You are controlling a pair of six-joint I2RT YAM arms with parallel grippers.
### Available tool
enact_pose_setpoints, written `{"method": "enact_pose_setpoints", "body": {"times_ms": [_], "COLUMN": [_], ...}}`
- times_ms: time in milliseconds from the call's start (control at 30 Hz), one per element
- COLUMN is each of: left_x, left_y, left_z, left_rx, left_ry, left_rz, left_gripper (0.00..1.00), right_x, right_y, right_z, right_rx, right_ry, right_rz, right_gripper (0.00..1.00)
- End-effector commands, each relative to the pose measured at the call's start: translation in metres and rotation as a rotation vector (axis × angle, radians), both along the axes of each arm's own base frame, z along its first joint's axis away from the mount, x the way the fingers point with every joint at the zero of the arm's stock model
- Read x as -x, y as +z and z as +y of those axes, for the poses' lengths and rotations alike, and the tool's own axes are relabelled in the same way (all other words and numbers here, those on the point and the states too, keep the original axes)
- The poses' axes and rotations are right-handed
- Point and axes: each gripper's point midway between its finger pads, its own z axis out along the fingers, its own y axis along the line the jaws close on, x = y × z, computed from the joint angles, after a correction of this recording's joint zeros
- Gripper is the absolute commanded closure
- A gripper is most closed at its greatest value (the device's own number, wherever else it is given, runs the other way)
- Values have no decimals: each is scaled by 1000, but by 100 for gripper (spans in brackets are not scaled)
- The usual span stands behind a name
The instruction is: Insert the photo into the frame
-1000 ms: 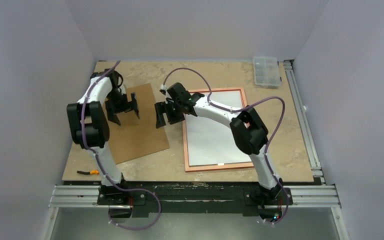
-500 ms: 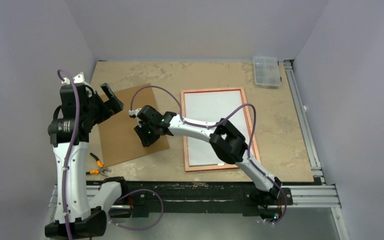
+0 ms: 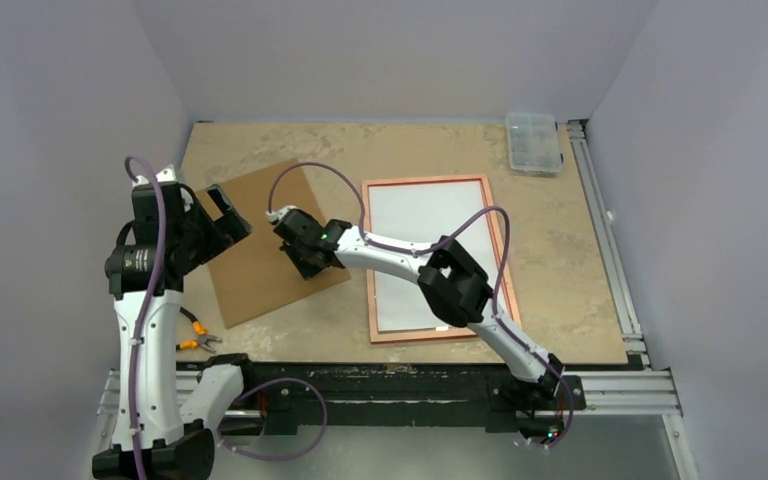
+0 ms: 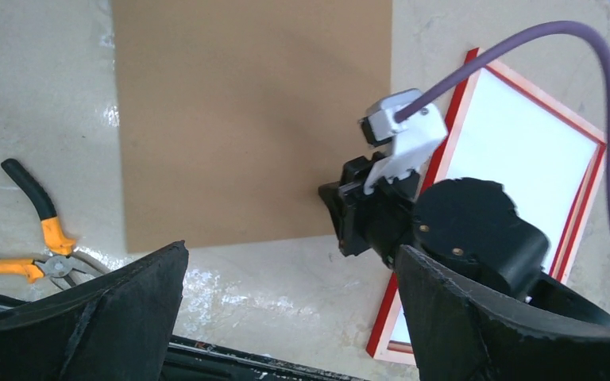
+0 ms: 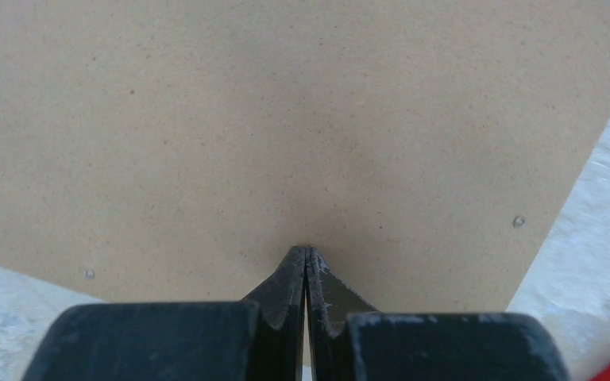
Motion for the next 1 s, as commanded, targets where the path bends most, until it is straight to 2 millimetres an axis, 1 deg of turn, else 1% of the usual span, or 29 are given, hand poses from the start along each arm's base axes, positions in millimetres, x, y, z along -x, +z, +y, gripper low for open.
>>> {"method": "enact_pose_setpoints", "body": {"times_ms": [0, 33, 200, 267, 300, 367, 433, 467, 500, 533, 633, 667, 733, 833, 900, 967], "left_x": [-8, -10, -21, -25, -28, -32, -35, -37, -38, -38, -39, -39, -41, -42, -43, -46], "left_y": [-21, -29, -75, -90, -98, -115, -134, -143, -151, -158, -170, -171, -174, -178, -184, -189], "left_z": [2, 2, -3, -3, -3, -2, 0, 3, 6, 10, 25, 31, 44, 63, 73, 81], "left_rx": [12, 14, 62, 75, 83, 102, 116, 120, 125, 128, 144, 148, 158, 160, 142, 140], "left_ry": [5, 3, -10, -5, 1, 21, 45, 59, 77, 95, 155, 176, 223, 281, 307, 317], "left_rz": [59, 85, 214, 238, 245, 276, 317, 338, 363, 384, 420, 419, 416, 428, 459, 489], "left_gripper": [0, 0, 0, 0, 0, 0, 0, 0, 0, 0, 0, 0, 0, 0, 0, 0], "right_x": [-9, -4, 14, 21, 23, 26, 25, 23, 18, 13, -3, -10, -24, -46, -61, -74], "right_y": [-64, -69, -74, -73, -70, -59, -41, -31, -19, -5, 26, 35, 46, 44, 40, 32], "right_z": [-107, -118, -153, -163, -161, -150, -136, -129, -123, -113, -99, -95, -90, -91, -92, -94], "right_rx": [324, 341, 360, 347, 316, 240, 178, 151, 123, 77, -43, -86, -145, -174, -180, -175], "right_ry": [-130, -135, -168, -173, -167, -137, -104, -95, -94, -85, -89, -93, -106, -140, -162, -182], "right_rz": [69, 87, 183, 212, 224, 248, 256, 253, 240, 233, 240, 242, 253, 278, 278, 286], "right_gripper": [100, 100, 100, 100, 100, 100, 95, 91, 80, 72, 49, 44, 37, 33, 30, 29]}}
